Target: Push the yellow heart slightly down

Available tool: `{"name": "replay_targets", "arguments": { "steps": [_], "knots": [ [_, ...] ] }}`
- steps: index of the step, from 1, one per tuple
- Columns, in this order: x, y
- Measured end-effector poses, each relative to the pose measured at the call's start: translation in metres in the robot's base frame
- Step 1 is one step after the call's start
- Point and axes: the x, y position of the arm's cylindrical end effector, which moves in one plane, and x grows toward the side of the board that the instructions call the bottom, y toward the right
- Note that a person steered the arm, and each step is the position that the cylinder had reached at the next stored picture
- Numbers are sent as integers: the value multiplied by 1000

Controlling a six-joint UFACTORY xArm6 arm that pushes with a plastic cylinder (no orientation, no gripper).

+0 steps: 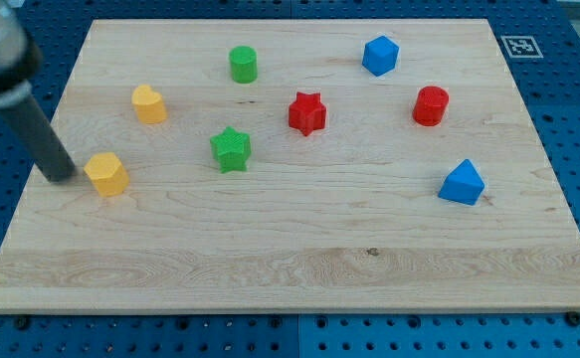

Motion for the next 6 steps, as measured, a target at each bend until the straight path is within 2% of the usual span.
{"name": "replay_targets", "arguments": {
  "steps": [1,2,3,4,5,6],
  "knots": [
    [-44,-7],
    [-87,26],
    [-147,19],
    [-130,144],
    [-96,93],
    [-28,116]
  ]
}}
